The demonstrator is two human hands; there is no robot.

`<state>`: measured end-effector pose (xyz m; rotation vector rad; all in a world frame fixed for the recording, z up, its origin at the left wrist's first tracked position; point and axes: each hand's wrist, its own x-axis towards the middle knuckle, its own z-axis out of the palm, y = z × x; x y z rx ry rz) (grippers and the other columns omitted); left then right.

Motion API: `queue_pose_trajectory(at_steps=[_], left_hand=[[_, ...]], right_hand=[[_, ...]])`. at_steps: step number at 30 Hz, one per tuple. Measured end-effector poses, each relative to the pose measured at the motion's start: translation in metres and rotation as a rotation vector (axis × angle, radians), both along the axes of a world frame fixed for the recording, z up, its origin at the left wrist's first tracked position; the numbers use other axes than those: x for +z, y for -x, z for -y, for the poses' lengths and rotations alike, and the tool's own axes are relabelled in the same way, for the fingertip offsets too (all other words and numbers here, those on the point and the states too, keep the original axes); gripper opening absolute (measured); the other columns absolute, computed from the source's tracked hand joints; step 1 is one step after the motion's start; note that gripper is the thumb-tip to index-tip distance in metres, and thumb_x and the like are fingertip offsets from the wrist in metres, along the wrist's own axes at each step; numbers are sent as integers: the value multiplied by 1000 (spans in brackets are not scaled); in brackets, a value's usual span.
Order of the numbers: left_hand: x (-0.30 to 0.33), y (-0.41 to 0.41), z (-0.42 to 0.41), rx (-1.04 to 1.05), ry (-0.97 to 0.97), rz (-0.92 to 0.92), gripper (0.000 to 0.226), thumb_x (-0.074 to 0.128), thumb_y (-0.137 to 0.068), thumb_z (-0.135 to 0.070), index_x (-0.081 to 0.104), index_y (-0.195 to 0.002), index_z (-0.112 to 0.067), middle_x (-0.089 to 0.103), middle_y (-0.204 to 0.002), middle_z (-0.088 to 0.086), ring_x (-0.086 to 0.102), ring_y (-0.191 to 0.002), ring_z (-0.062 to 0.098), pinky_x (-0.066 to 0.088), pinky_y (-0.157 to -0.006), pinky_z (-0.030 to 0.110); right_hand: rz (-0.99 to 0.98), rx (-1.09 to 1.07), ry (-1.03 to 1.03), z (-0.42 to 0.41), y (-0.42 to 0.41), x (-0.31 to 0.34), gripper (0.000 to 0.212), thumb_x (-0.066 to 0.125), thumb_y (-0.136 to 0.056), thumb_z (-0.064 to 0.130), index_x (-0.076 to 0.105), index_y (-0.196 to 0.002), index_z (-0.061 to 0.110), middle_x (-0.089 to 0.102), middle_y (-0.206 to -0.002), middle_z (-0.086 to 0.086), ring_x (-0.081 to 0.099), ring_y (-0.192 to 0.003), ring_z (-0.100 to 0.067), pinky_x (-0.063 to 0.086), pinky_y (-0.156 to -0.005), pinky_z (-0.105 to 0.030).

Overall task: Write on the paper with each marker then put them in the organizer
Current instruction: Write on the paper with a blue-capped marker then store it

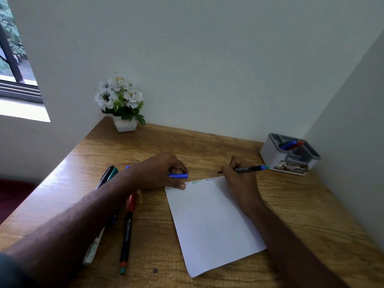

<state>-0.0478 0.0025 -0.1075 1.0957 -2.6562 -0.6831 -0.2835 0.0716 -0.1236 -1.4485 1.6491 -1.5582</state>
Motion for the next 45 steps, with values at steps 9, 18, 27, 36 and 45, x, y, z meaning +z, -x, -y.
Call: queue_pose_trajectory(at_steps=[9, 18, 27, 36, 45], left_hand=[[-1, -9, 7, 4, 149, -19, 19, 68, -87, -36, 72, -104, -29, 54, -88, -21, 52, -87, 2, 50, -78, 30], [2, -5, 0, 18, 145, -297, 15, 61, -94, -25, 69, -106, -28, 64, -97, -18, 57, -91, 1, 47, -77, 21], [4, -1, -6, -52, 130, -313, 16, 60, -95, -22, 69, -107, -26, 60, -95, -26, 56, -92, -1, 46, -78, 22], [14, 3, -16, -156, 82, -321, 18, 56, -96, -24, 72, -103, -22, 66, -90, -20, 61, -86, 6, 48, -72, 25], [16, 3, -19, -129, 46, -405, 12, 62, -94, -12, 73, -95, -13, 66, -85, -15, 60, -82, 5, 42, -68, 10]], right_hand=[[-222, 177, 178, -3, -8, 7, 15, 69, -74, 8, 60, -65, 16, 57, -61, 6, 51, -59, -8, 38, -54, -24], [109, 419, 98, -11, -11, 13, 12, 60, -79, -3, 61, -70, 5, 66, -67, -24, 58, -57, -15, 47, -60, -28], [85, 430, 69, -14, -14, 14, 21, 65, -81, 5, 68, -67, 20, 67, -69, -19, 54, -59, -17, 42, -62, -38], [105, 453, 11, -14, -21, 15, 18, 76, -84, -1, 66, -72, 7, 67, -61, -9, 59, -50, -13, 44, -51, -22], [196, 484, 27, -12, -25, 14, 13, 74, -84, -2, 67, -75, -4, 68, -61, -15, 56, -51, -24, 46, -47, -24]])
